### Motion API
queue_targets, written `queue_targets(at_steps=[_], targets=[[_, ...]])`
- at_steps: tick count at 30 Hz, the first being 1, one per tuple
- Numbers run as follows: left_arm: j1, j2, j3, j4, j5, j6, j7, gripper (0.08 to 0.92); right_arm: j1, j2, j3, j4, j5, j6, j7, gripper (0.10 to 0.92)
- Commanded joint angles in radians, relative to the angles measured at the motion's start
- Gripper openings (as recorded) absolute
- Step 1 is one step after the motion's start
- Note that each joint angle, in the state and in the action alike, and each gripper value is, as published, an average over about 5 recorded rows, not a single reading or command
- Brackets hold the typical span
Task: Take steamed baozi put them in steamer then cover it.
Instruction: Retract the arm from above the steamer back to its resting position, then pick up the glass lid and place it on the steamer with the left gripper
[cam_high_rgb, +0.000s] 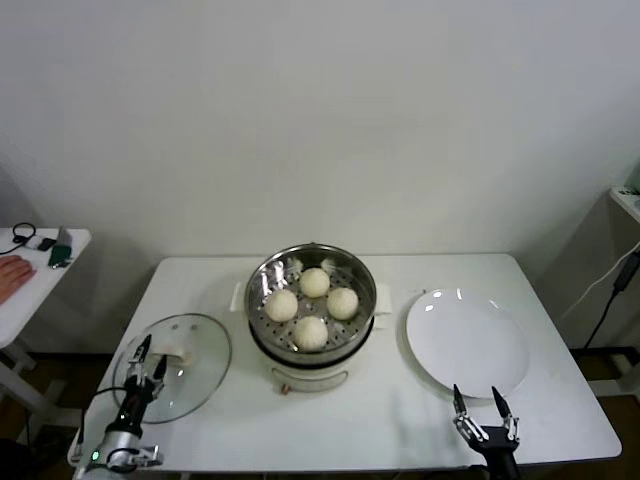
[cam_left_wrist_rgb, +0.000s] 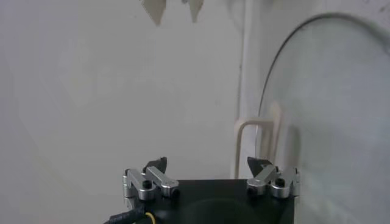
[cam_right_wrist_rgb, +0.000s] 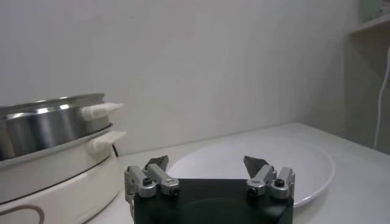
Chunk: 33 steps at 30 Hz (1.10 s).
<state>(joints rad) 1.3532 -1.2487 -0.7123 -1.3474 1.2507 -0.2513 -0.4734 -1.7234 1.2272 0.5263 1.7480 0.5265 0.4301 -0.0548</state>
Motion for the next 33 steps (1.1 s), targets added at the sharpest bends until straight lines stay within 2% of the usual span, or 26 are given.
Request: queue_targets(at_steps=[1, 3, 6, 22, 27, 30, 33], targets=[[-0.072, 0.0, 0.006, 0.056, 0.05, 0.037, -0.001, 0.82, -0.011, 0.006, -0.001, -0.005, -0.002, 0.023, 0.0, 0.823], [-0.067, -0.002, 0.006, 0.059, 0.052, 0.035, -0.002, 0.806, -0.01, 0.008, -0.001, -0.01, -0.002, 0.027, 0.0, 0.823], [-0.059, -0.006, 0.006, 0.06, 0.062, 0.031, -0.003, 0.74, -0.008, 0.012, 0.0, -0.016, -0.002, 0.031, 0.001, 0.823], [-0.044, -0.025, -0.007, 0.048, 0.097, 0.027, -0.004, 0.273, -0.003, 0.023, 0.004, -0.022, -0.004, 0.04, 0.006, 0.823], [-0.004, -0.006, -0.009, -0.079, 0.023, 0.061, 0.051, 0.152, -0.006, 0.021, 0.008, -0.016, -0.015, 0.034, 0.013, 0.823], [0.039, 0.033, -0.004, -0.221, -0.076, 0.132, 0.139, 0.132, -0.007, 0.017, 0.012, -0.015, -0.047, 0.018, 0.039, 0.823], [0.084, 0.083, 0.001, -0.385, -0.196, 0.251, 0.269, 0.132, -0.007, 0.017, 0.017, -0.014, -0.083, -0.006, 0.064, 0.823]])
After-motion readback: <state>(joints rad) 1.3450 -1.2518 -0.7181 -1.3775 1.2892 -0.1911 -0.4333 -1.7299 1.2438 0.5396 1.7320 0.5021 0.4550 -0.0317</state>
